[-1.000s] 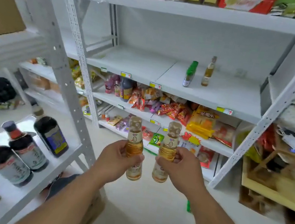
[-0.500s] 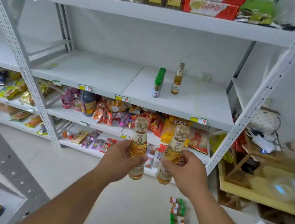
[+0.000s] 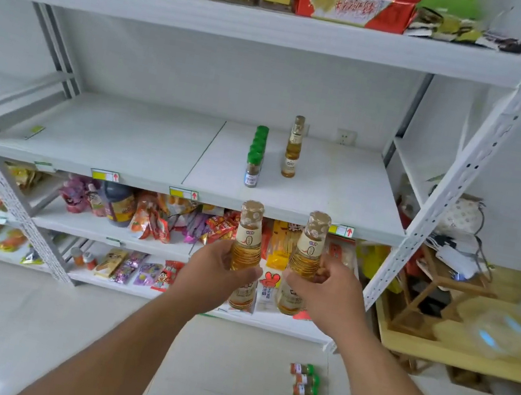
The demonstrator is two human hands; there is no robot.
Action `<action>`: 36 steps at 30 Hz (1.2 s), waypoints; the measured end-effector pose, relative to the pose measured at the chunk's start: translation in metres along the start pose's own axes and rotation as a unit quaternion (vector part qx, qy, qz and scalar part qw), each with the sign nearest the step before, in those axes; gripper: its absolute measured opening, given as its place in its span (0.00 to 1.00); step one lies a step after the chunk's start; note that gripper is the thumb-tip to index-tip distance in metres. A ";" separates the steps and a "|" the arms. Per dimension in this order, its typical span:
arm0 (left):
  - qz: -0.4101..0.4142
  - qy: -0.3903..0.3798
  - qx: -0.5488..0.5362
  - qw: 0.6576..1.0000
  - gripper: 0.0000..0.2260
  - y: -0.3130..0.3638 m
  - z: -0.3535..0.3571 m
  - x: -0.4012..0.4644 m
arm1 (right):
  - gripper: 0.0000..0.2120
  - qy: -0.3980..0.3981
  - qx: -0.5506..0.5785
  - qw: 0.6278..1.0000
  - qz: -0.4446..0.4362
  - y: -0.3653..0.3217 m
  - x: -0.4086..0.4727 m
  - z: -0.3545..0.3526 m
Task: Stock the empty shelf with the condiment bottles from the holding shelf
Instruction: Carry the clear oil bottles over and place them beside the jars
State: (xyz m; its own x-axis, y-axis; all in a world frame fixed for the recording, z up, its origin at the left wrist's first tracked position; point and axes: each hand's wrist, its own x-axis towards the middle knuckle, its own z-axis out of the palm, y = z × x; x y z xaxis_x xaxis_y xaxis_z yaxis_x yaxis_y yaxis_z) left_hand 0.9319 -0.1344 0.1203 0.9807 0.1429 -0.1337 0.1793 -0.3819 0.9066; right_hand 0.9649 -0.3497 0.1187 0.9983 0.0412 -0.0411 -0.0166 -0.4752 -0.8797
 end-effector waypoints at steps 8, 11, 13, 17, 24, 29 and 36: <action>-0.002 0.005 0.009 1.000 0.12 0.037 0.032 0.077 | 0.11 -0.015 0.006 1.000 -0.005 0.012 0.085 -0.029; 0.001 0.010 0.026 1.000 0.12 0.043 0.039 0.101 | 0.09 -0.015 0.009 1.000 0.003 0.013 0.109 -0.036; -0.003 0.010 0.035 0.999 0.12 0.046 0.042 0.116 | 0.08 -0.018 0.008 1.000 0.009 0.014 0.123 -0.037; -0.010 0.006 0.052 0.999 0.14 0.044 0.040 0.150 | 0.10 -0.015 0.008 1.000 0.026 0.015 0.153 -0.030; -0.004 -0.019 0.050 0.999 0.16 0.030 0.019 0.215 | 0.11 0.017 -0.009 0.998 0.053 0.004 0.197 -0.001; 0.019 -0.036 0.050 0.998 0.16 0.023 0.007 0.258 | 0.10 0.036 -0.020 0.998 0.056 -0.002 0.226 0.014; 0.013 -0.042 0.043 0.998 0.16 0.020 0.020 0.312 | 0.09 0.048 -0.027 0.996 0.066 0.005 0.276 0.011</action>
State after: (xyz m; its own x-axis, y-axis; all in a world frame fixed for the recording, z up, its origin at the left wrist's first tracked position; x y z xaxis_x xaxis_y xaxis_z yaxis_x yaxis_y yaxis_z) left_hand 1.2431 -0.1154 0.0885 0.9876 0.0564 -0.1468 0.1561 -0.4617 0.8732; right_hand 1.2397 -0.3309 0.0979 0.9884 -0.1081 -0.1062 -0.1471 -0.5169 -0.8433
